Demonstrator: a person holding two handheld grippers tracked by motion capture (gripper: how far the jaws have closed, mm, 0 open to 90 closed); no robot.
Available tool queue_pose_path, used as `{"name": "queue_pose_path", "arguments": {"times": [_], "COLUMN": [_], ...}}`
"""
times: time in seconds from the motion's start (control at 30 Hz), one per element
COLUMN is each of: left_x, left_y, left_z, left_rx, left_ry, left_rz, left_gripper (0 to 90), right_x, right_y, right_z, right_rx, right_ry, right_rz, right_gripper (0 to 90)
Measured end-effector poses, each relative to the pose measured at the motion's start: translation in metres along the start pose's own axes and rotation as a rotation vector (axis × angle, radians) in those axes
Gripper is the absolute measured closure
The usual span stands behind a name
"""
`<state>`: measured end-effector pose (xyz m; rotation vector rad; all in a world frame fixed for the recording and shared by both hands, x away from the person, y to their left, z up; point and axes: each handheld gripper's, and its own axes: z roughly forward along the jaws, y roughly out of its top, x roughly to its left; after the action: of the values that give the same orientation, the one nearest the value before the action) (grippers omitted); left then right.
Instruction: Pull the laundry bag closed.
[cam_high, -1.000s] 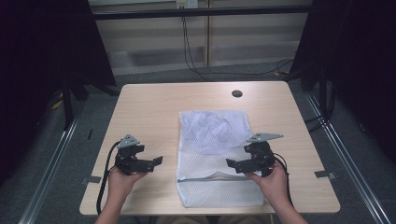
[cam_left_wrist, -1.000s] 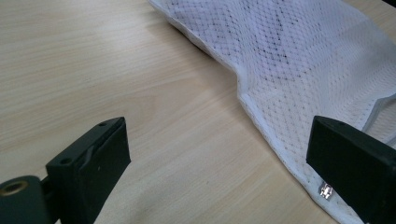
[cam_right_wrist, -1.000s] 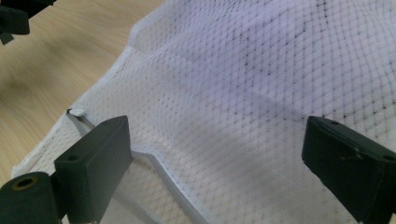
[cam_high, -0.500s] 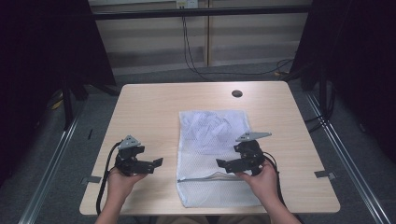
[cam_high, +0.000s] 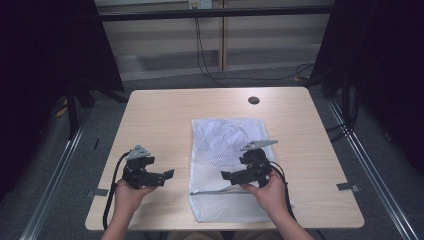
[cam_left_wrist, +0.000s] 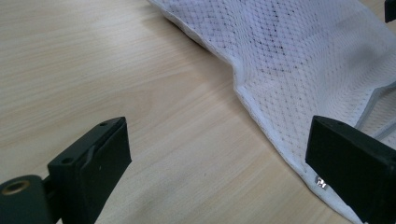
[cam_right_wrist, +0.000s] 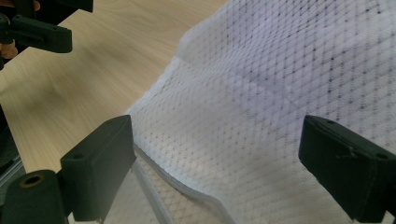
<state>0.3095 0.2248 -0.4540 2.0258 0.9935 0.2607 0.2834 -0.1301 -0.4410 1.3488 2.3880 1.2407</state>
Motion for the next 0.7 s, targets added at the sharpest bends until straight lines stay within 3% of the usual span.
{"name": "queue_pose_path", "arguments": {"times": [0.7], "left_x": [0.0], "left_y": [0.0], "left_z": [0.0], "left_rx": [0.016], "left_ry": [-0.004], "left_rz": [0.012], "left_gripper": [6.8], "right_x": [0.021], "right_y": [0.005], "right_z": [0.025], "right_rx": [0.035], "right_ry": [0.042], "right_rz": [-0.012], "right_gripper": [11.1]}}
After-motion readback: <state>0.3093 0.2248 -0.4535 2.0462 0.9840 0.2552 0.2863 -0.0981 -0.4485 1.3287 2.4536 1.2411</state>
